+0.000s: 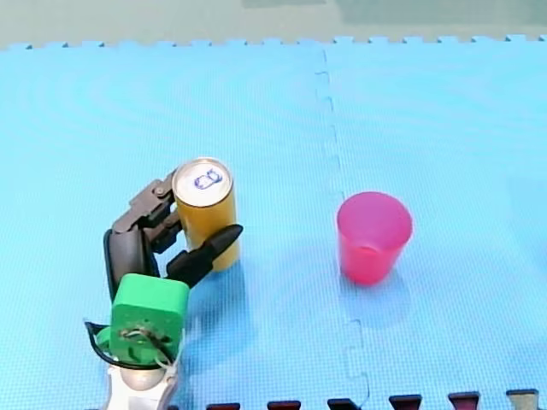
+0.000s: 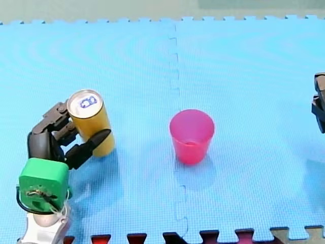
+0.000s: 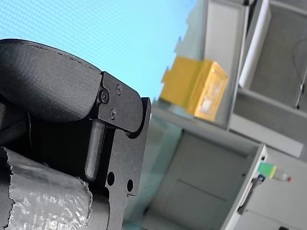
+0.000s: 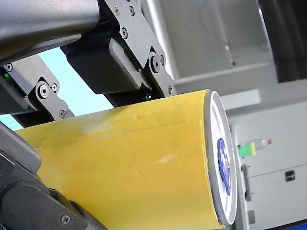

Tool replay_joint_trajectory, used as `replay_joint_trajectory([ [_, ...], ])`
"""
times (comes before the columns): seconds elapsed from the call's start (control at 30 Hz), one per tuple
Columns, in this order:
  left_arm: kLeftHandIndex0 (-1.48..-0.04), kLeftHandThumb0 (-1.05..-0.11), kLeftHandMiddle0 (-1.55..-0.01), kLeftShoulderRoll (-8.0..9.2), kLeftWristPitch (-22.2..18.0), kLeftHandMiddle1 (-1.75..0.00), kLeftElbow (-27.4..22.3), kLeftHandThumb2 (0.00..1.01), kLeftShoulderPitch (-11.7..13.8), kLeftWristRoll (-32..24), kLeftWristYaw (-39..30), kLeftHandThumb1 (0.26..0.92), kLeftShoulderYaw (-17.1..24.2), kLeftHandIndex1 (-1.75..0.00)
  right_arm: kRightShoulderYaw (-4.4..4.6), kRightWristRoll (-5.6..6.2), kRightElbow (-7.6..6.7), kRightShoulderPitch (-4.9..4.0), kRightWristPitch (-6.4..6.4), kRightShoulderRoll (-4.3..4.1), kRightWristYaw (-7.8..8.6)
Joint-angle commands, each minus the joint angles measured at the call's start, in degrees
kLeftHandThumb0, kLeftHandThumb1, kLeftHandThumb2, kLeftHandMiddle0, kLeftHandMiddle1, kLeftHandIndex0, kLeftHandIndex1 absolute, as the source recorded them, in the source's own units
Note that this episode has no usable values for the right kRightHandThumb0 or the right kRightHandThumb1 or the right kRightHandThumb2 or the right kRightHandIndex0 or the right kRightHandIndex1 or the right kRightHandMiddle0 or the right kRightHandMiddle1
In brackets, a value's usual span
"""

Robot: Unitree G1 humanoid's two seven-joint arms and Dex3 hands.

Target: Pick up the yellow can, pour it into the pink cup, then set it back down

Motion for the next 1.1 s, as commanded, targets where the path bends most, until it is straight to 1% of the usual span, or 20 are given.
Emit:
replay_joint_trajectory([
  [0.0,-1.17,-0.316,-1.3,-0.5,0.4,0.0,1.1,0.0,-1.1,-1.6,-1.5,0.811,0.9,0.0,-0.01,0.0,-0.03,-0.17,0.16,-0.61,-0.1],
  [0.1,-1.17,-0.314,-1.3,-1.29,0.9,0.0,1.8,0.0,-1.7,-3.5,-3.5,0.81,1.9,0.0,-0.08,0.08,-0.08,-0.18,0.15,-0.82,0.01],
  [0.23,-1.18,-0.314,-1.3,-1.91,1.6,0.0,2.1,0.0,-2.1,-4.3,-4.3,0.809,2.4,0.0,-0.03,-0.03,-0.22,-0.06,0.11,-1.15,-0.27],
  [0.37,-1.18,-0.315,-1.3,-2.18,1.7,0.0,2.4,0.0,-2.2,-4.2,-4.6,0.808,2.6,0.0,0.03,-0.18,-0.3,0.03,0.32,-1.48,-0.58],
  [0.53,-1.18,-0.317,-1.3,-2.45,1.7,0.0,2.7,0.0,-2.5,-4.1,-4.7,0.807,2.8,0.0,-0.23,0.14,-0.22,0.05,0.46,-1.59,-0.34],
  [0.73,-1.18,-0.319,-1.29,-2.62,1.4,0.0,3.0,0.0,-2.6,-4.1,-5.1,0.805,2.9,0.0,-0.3,0.13,-0.21,0.07,0.28,-1.65,-0.36],
  [0.87,-1.18,-0.32,-1.29,-2.71,1.1,0.0,3.1,0.0,-2.6,-4.0,-5.2,0.805,3.0,0.0,-0.38,0.19,-0.17,0.11,0.16,-1.84,-0.1],
  [1.07,-1.17,-0.32,-1.28,-1.94,0.4,0.0,3.4,0.0,-2.2,1.1,1.2,0.805,0.5,0.0,-0.56,0.43,-0.23,0.16,-0.06,-1.77,0.17],
])
